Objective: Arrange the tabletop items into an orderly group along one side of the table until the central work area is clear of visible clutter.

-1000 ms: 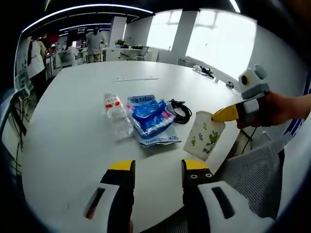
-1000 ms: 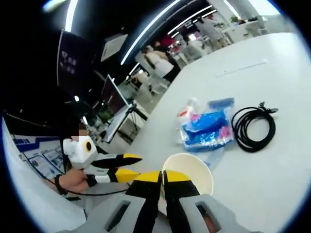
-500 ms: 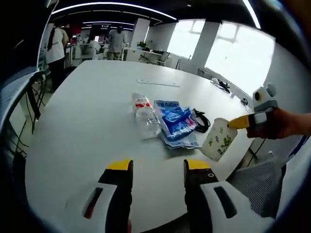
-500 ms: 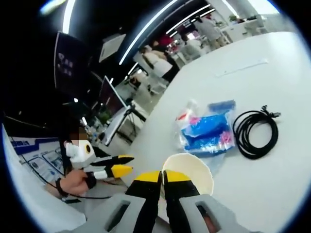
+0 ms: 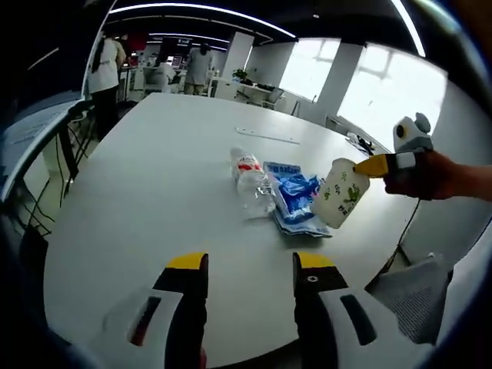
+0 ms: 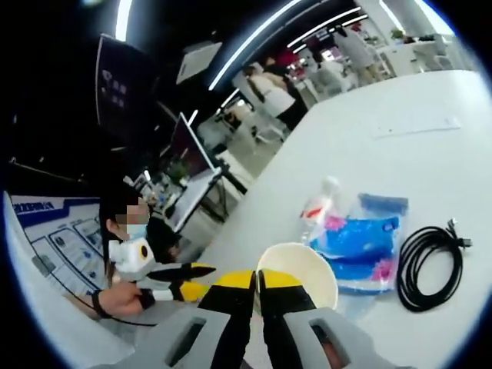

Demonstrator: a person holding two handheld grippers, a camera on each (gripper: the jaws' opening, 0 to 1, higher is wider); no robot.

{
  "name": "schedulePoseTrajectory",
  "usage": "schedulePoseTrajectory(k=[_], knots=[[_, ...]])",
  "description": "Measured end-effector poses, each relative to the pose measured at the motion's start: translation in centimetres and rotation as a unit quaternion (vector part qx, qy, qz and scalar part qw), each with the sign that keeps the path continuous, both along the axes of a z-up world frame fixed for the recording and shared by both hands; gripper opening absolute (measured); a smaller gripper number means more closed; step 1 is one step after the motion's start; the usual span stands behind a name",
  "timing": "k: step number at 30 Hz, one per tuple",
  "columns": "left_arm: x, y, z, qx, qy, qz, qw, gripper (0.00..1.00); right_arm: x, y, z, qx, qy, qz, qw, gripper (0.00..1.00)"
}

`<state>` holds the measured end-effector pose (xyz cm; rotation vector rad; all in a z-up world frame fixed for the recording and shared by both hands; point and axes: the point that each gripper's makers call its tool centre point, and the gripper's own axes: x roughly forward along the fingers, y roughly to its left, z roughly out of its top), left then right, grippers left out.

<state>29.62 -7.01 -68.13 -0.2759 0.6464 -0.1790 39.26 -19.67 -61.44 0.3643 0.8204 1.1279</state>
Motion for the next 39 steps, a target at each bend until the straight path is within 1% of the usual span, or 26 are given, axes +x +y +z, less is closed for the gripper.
schedulePoseTrajectory(k=[7,12,15,18,25,29,31,32,34,36,39], knots=[[-0.3,1.1,-0.1,-0.004,0.0,0.012,0.9999,0.43,1.4,3.1,0.4,-0.01,-0.018,0.039,0.999,0.0],[-0.7,1.4,0.1,-0.006,-0.004,0.017,0.9998,0.42,2.7,5.1,0.4,-0.015,-0.024,0.058,0.9979,0.0],[-0.9,1.9,0.3,-0.007,-0.006,0.023,0.9997,0.42,3.7,6.3,0.6,-0.014,-0.027,0.065,0.9974,0.0],[-1.0,2.2,0.4,-0.009,-0.009,0.026,0.9996,0.42,5.1,7.8,0.8,-0.017,-0.035,0.07,0.9968,0.0],[-1.2,2.7,0.4,-0.009,-0.01,0.027,0.9996,0.42,7.7,10.7,0.6,-0.024,-0.045,0.069,0.9963,0.0],[-1.1,2.7,0.4,-0.006,-0.01,0.019,0.9997,0.42,9.2,12.7,0.0,-0.041,-0.058,0.071,0.9949,0.0],[-0.9,2.6,0.4,-0.005,-0.01,0.014,0.9998,0.42,9.6,13.8,-0.4,-0.046,-0.058,0.075,0.9945,0.0],[-0.9,2.6,0.4,-0.007,-0.011,0.014,0.9998,0.42,9.6,14.2,-0.5,-0.049,-0.058,0.078,0.9941,0.0],[-0.8,2.8,0.5,-0.01,-0.013,0.018,0.9997,0.42,9.6,15.1,-1.0,-0.062,-0.071,0.09,0.9915,0.0],[-0.7,3.0,0.6,-0.011,-0.014,0.021,0.9996,0.42,9.8,15.9,-1.4,-0.067,-0.075,0.098,0.99,0.0],[-0.8,3.2,0.6,-0.015,-0.016,0.027,0.9994,0.42,10.0,16.6,-2.3,-0.083,-0.082,0.107,0.9874,0.0]])
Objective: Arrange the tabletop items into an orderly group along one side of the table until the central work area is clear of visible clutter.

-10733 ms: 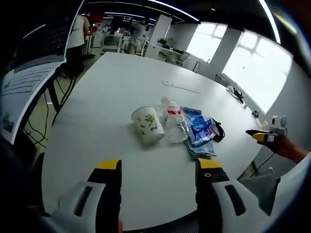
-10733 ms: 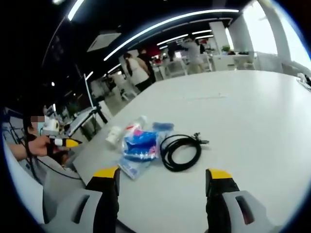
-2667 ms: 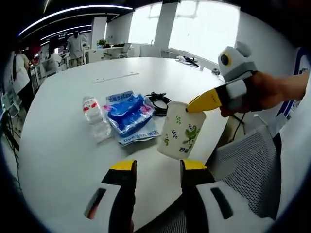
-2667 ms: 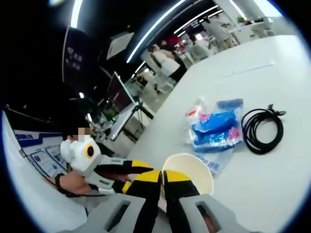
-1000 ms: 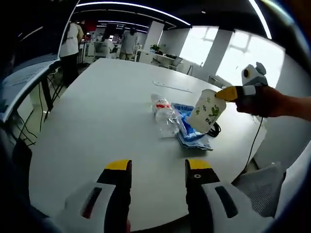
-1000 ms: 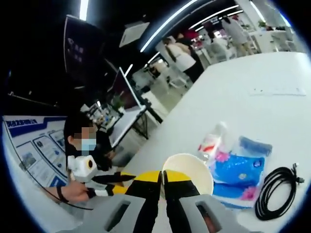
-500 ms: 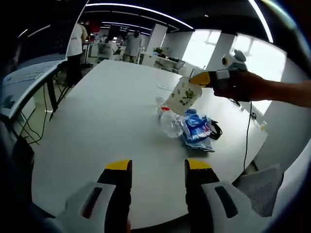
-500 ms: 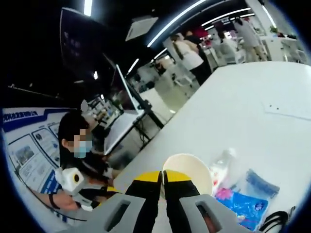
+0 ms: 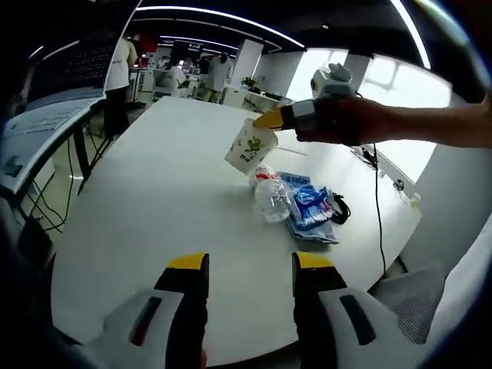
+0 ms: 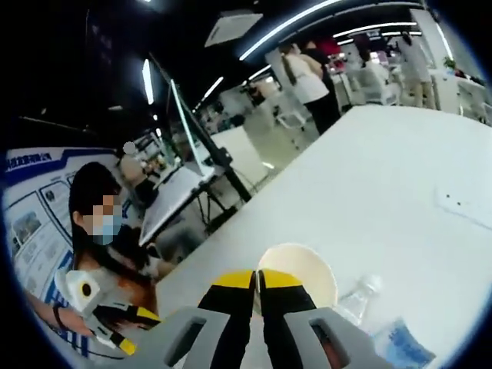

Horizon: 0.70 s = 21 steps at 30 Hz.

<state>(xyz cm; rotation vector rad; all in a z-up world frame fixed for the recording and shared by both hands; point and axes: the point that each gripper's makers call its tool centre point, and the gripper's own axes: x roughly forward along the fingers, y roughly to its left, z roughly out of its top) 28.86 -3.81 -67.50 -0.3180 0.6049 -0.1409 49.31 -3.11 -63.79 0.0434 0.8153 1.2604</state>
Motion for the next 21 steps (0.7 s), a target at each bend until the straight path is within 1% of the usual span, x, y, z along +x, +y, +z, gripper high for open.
schedulePoseTrajectory(k=[1,3,5,7,9,10,13,15,16,17,18,19,21], knots=[[0.0,0.1,0.0,-0.003,0.0,0.002,1.0,0.42,0.2,0.1,-0.6,-0.015,-0.014,0.007,0.9998,0.0],[0.0,0.1,0.0,-0.008,-0.001,0.006,0.9999,0.42,0.1,0.3,-1.6,-0.043,-0.043,0.038,0.9974,0.0],[0.0,0.1,0.1,-0.009,-0.001,0.007,0.9999,0.42,0.1,0.6,-1.9,-0.05,-0.049,0.05,0.9963,0.0],[-0.1,0.3,0.1,-0.009,-0.002,0.009,0.9999,0.42,0.5,1.0,-2.4,-0.062,-0.072,0.063,0.9935,0.0],[-0.1,0.3,0.2,-0.01,-0.003,0.011,0.9999,0.42,0.6,1.4,-3.0,-0.072,-0.085,0.079,0.9907,0.0],[-0.2,0.4,0.1,-0.01,-0.002,0.011,0.9999,0.42,0.7,1.5,-3.4,-0.083,-0.101,0.093,0.987,0.0],[-0.3,0.5,0.0,-0.008,-0.001,0.01,0.9999,0.42,0.5,1.7,-4.3,-0.109,-0.123,0.119,0.9791,0.0],[-0.3,0.5,-0.1,-0.009,0.0,0.009,0.9999,0.42,0.1,1.9,-4.8,-0.122,-0.142,0.136,0.9728,0.0],[-0.3,0.5,-0.1,-0.009,0.001,0.009,0.9999,0.42,-0.1,1.9,-5.1,-0.13,-0.153,0.147,0.9685,0.0],[-0.2,0.5,-0.1,-0.009,0.001,0.008,0.9999,0.42,0.1,2.2,-5.5,-0.132,-0.162,0.156,0.9656,0.0],[-0.2,0.5,-0.1,-0.009,0.001,0.008,0.9999,0.42,-0.1,2.2,-5.9,-0.137,-0.164,0.16,0.9637,0.0],[-0.2,0.5,0.0,-0.009,0.0,0.008,0.9999,0.42,-0.1,2.2,-6.0,-0.139,-0.164,0.159,0.9634,0.0],[-0.1,0.4,0.0,-0.008,0.0,0.006,1.0,0.42,-0.2,2.1,-6.7,-0.156,-0.18,0.176,0.9552,0.0]])
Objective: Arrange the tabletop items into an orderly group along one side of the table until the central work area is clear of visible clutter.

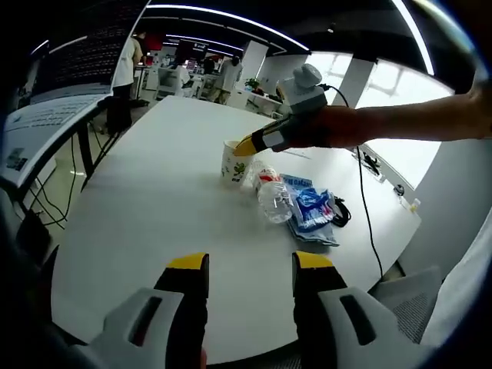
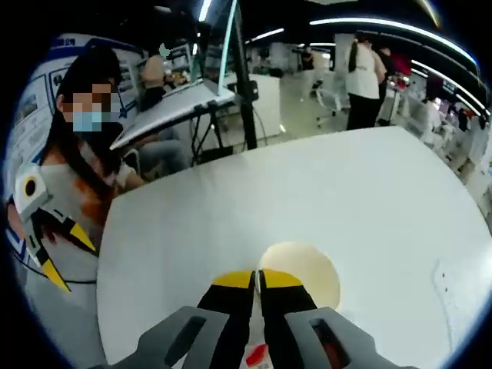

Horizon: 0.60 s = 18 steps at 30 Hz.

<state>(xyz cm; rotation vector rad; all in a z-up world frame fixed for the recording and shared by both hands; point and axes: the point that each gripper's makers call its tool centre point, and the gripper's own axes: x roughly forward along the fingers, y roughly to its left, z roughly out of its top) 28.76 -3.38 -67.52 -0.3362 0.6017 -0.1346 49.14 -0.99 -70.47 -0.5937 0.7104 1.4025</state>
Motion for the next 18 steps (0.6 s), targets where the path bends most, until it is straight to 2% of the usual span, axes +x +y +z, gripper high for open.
schedulePoseTrajectory(k=[3,11,14,15,16,18], knots=[[0.1,-0.1,-0.1,0.001,0.001,-0.002,1.0,0.42,0.1,0.2,-0.3,-0.001,-0.006,0.002,1.0,0.0],[0.1,-0.1,-0.1,0.0,0.003,-0.004,1.0,0.42,3.3,-0.6,-1.4,-0.037,-0.053,-0.008,0.9979,0.0],[0.1,0.0,-0.1,0.0,0.002,-0.002,1.0,0.42,4.0,-0.9,-1.4,-0.035,-0.04,-0.029,0.9982,0.01],[0.1,0.0,0.0,0.0,0.002,-0.001,1.0,0.42,4.2,-1.0,-1.4,-0.028,-0.023,-0.053,0.9979,0.02],[0.1,0.0,0.0,0.0,0.002,-0.002,1.0,0.42,4.8,-1.0,-1.3,-0.018,-0.023,-0.07,0.9971,0.03],[0.1,-0.1,-0.1,0.0,0.003,-0.003,1.0,0.42,4.6,-1.2,-1.0,-0.011,-0.014,-0.074,0.9971,0.08]])
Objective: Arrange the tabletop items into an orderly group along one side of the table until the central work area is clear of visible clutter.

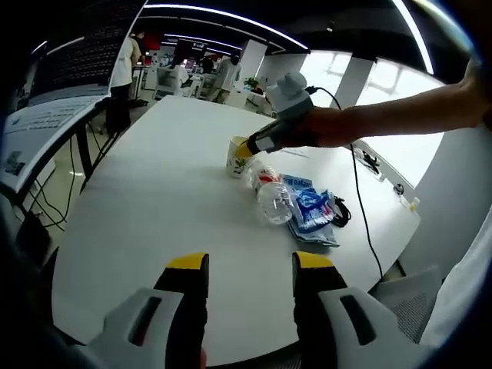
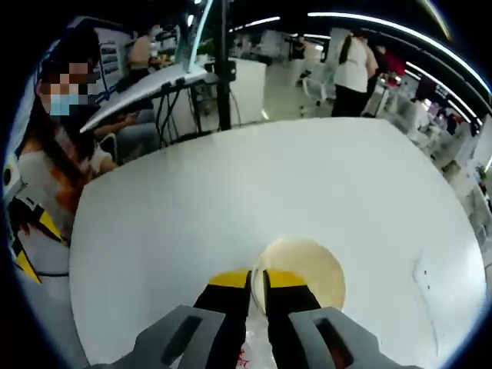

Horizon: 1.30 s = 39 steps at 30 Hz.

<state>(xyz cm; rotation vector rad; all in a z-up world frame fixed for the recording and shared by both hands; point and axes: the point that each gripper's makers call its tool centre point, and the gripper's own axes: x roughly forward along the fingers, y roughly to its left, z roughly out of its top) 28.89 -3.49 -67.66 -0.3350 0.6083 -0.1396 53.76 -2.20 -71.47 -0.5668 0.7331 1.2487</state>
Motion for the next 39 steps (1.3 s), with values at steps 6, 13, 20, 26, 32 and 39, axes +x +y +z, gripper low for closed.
schedulePoseTrajectory(k=[6,13,20,26,32,39], knots=[[0.0,-1.7,-0.3,-0.006,0.005,-0.025,0.9996,0.45,0.1,-0.8,0.4,0.004,-0.006,-0.008,0.9999,0.28],[0.5,-4.1,-0.2,-0.014,0.007,-0.057,0.9982,0.46,-2.0,-2.1,1.9,0.049,0.011,-0.002,0.9987,0.4],[0.4,-5.9,-0.5,-0.024,0.017,-0.084,0.9961,0.46,-3.9,-3.5,3.4,0.091,0.028,-0.014,0.9954,0.44],[0.2,-6.6,-0.7,-0.028,0.027,-0.094,0.9948,0.46,-5.2,-5.0,4.9,0.138,0.051,-0.047,0.9881,0.45],[0.2,-6.8,-0.5,-0.03,0.033,-0.094,0.9946,0.44,-6.7,-7.9,6.3,0.167,0.061,-0.074,0.9813,0.46],[1.6,-6.8,0.5,-0.021,0.032,-0.099,0.9943,0.43,-7.8,-13.4,6.4,0.155,0.05,-0.092,0.9824,0.49]])
